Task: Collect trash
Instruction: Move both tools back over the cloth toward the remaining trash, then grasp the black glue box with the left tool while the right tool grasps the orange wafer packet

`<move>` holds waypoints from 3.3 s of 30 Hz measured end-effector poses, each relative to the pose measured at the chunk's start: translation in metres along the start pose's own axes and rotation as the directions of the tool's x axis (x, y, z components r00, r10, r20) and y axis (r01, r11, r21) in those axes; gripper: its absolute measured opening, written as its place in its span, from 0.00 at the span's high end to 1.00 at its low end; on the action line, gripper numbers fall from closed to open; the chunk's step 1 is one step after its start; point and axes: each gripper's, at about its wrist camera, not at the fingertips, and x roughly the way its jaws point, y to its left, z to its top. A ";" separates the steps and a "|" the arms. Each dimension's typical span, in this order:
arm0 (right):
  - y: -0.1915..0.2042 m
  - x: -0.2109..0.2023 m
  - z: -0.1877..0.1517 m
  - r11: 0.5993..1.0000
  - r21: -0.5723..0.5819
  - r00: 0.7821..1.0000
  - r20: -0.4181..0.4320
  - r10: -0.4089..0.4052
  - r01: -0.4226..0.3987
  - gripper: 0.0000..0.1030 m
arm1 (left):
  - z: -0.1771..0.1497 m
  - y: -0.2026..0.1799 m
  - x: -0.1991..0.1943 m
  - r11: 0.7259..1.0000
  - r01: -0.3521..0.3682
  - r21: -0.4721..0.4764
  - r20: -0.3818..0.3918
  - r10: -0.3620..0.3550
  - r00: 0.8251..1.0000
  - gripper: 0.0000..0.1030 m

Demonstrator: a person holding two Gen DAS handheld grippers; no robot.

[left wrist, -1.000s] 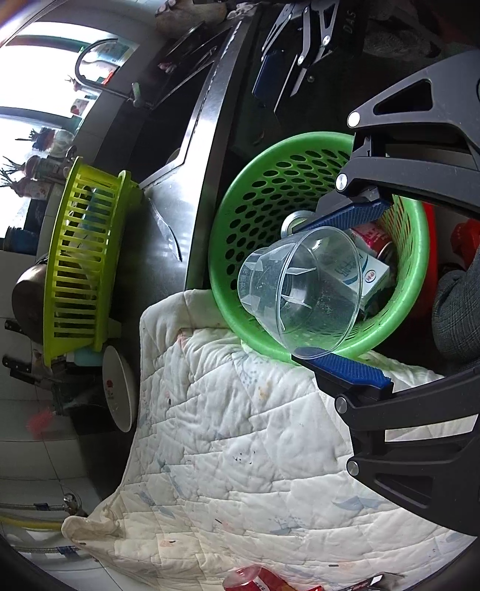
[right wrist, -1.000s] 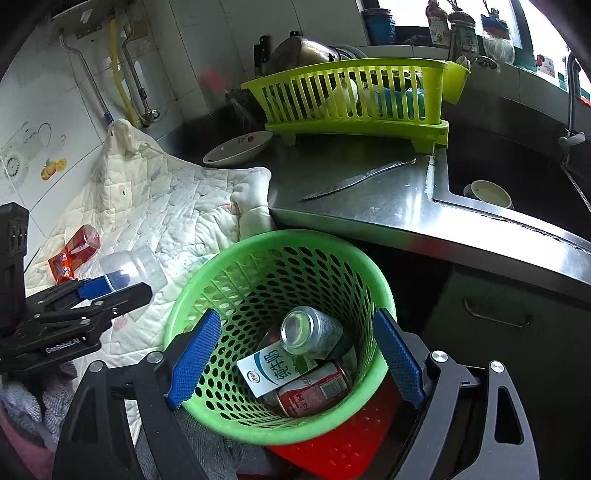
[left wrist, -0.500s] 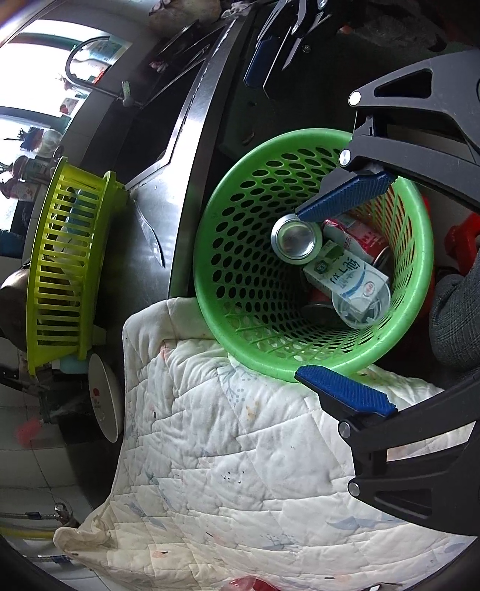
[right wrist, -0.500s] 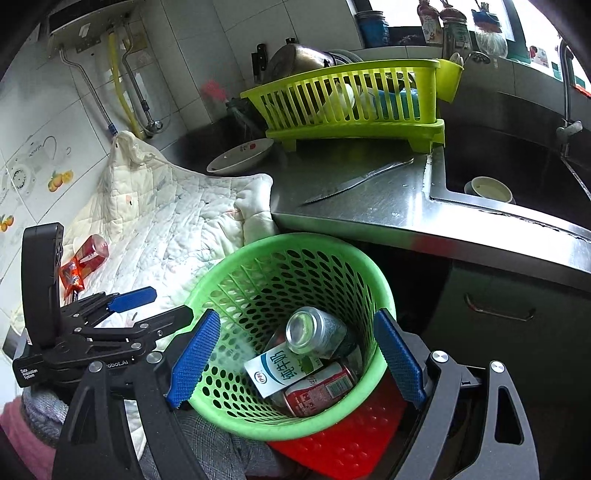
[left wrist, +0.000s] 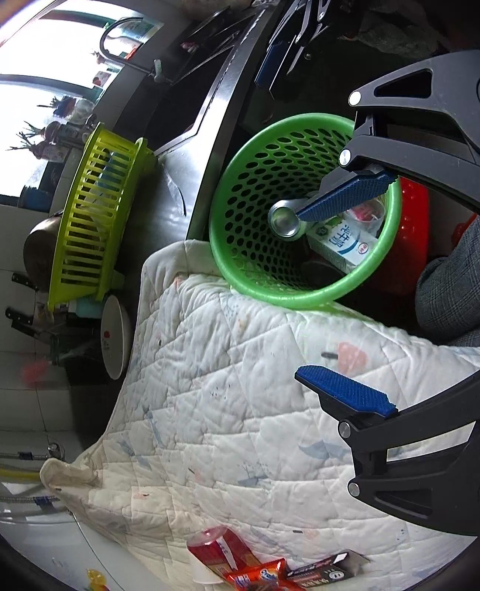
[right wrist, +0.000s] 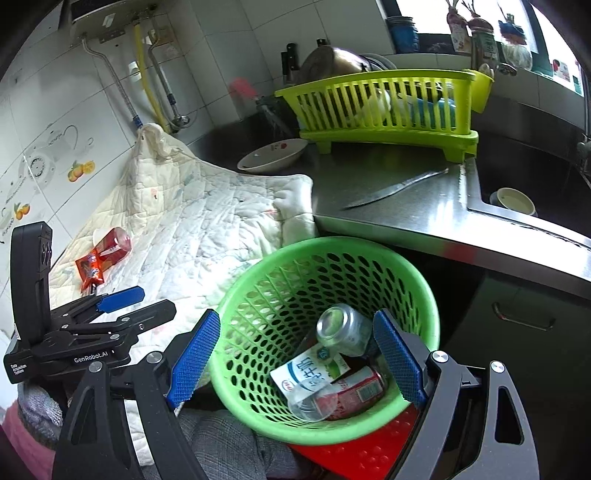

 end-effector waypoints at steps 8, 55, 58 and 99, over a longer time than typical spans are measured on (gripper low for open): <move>0.035 0.011 0.008 0.997 -0.049 0.998 -0.008 0.061 -0.062 0.20 | -0.004 0.045 -0.027 0.991 -0.092 -0.098 0.032 0.095 0.995 0.23; 0.174 0.102 0.020 0.934 -0.238 0.957 -0.183 0.226 -0.266 0.20 | -0.034 0.312 -0.017 0.697 -0.438 -0.568 -0.221 0.383 0.897 0.51; 0.179 0.104 0.021 0.930 -0.252 0.956 -0.187 0.227 -0.270 0.20 | -0.038 0.312 -0.024 0.700 -0.428 -0.572 -0.212 0.378 0.901 0.52; 0.468 0.258 0.006 0.605 -0.618 0.857 -0.451 0.250 -0.502 0.12 | -0.144 0.360 -0.161 0.610 -0.392 -0.688 -0.119 0.439 0.891 0.57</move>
